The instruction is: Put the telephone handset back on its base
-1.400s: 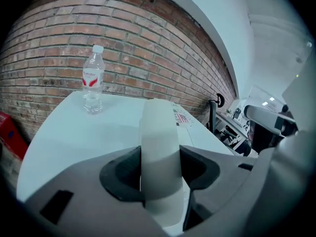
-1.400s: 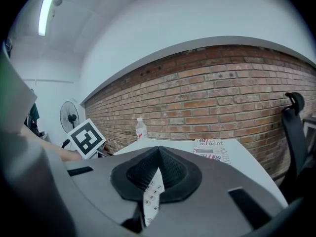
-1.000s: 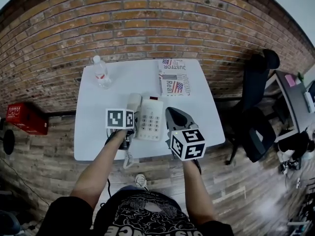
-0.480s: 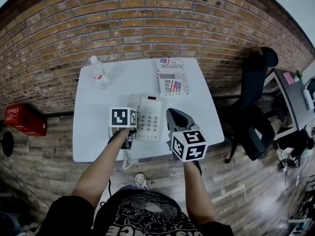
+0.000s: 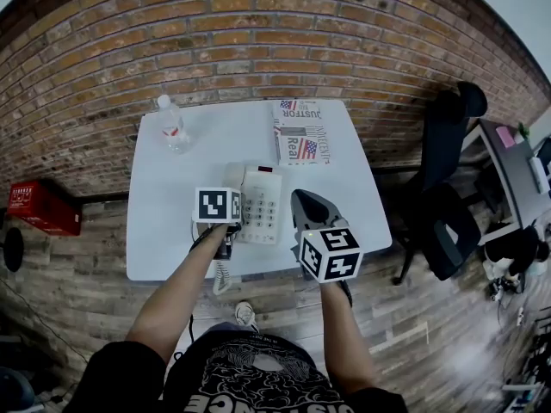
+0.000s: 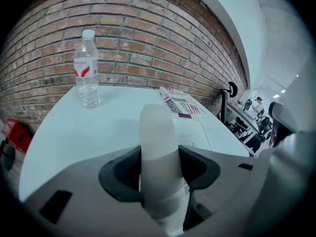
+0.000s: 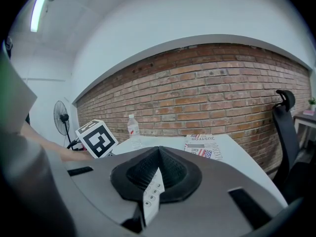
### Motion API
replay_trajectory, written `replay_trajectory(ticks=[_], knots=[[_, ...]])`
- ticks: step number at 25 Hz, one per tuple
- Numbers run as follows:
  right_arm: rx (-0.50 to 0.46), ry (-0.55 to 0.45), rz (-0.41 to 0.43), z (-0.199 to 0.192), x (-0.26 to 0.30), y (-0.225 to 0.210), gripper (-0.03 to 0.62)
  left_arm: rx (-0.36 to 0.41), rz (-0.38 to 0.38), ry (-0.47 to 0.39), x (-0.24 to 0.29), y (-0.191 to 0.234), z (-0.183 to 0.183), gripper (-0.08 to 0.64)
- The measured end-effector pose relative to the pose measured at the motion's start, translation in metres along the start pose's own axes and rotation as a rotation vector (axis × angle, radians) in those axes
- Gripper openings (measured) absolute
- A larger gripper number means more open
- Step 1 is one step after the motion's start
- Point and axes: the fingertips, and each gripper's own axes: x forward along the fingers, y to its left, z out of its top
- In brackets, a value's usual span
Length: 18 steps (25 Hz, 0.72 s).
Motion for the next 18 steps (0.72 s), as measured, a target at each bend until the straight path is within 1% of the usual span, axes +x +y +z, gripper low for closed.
replay_trajectory(ticks=[6,18], knots=[[0.003,0.004,0.003,-0.0019,0.0012,0.0006,0.002,0.009,-0.043,-0.001,0.0004,-0.0033,-0.0002,0.233],[-0.003,0.008,0.009,-0.0005,-0.0009,0.0030,0.000,0.007,-0.117,-0.014,-0.0049,-0.0050,-0.0004,0.233]])
